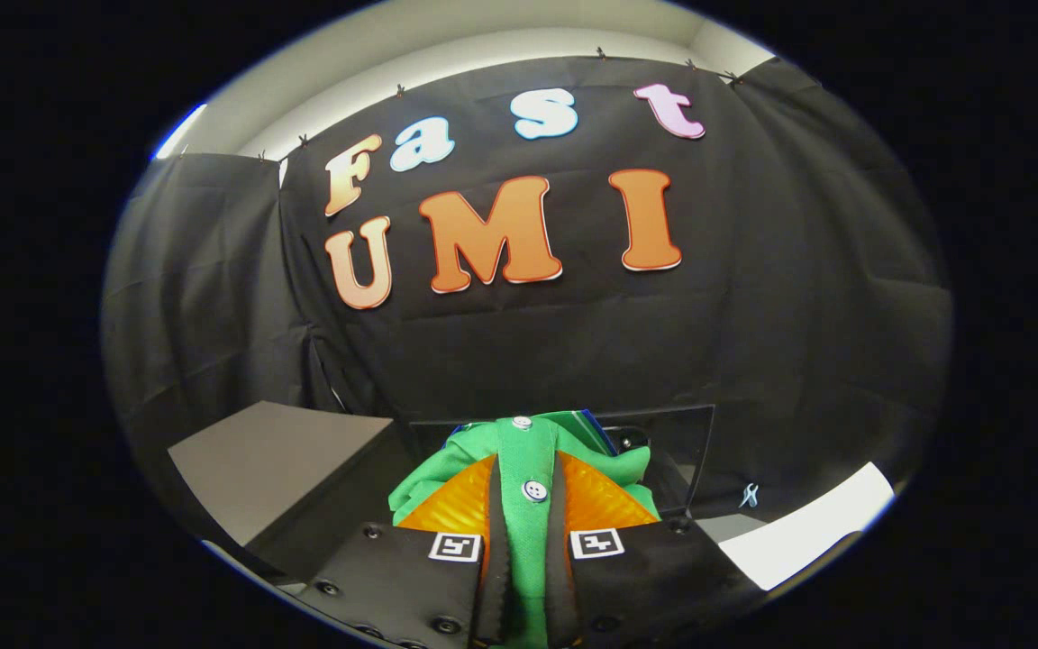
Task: Put the clothes into the washing machine and then close the washing machine lid.
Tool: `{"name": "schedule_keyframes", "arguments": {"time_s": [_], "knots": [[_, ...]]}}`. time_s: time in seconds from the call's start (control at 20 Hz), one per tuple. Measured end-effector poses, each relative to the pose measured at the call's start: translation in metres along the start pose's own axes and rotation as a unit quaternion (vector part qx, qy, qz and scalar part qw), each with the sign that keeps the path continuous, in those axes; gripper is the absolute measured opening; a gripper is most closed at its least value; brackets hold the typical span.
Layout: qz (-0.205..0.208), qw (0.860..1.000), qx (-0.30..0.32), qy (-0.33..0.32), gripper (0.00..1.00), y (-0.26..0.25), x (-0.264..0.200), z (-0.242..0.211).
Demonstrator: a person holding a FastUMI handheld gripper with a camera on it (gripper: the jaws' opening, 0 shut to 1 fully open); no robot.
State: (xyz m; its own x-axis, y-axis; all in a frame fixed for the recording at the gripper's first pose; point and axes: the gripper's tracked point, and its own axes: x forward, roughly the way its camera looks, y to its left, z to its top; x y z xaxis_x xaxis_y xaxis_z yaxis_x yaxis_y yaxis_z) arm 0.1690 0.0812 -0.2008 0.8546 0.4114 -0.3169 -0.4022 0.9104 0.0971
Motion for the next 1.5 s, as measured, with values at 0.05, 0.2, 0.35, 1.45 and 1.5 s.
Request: {"name": "schedule_keyframes", "arguments": {"time_s": [0.05, 0.2, 0.35, 1.45, 1.5], "knots": [[0.006, 1.0, 0.007, 0.01, 0.23, -0.004, 0.007, -0.01], [0.015, 0.998, 0.036, 0.044, 0.23, -0.017, 0.029, -0.046], [0.013, 0.997, 0.037, 0.074, 0.23, -0.026, 0.043, -0.085], [-0.128, 0.937, 0.117, 0.302, 0.24, -0.052, 0.09, -0.303], [-0.128, 0.936, 0.114, 0.308, 0.24, -0.053, 0.09, -0.307]]}}
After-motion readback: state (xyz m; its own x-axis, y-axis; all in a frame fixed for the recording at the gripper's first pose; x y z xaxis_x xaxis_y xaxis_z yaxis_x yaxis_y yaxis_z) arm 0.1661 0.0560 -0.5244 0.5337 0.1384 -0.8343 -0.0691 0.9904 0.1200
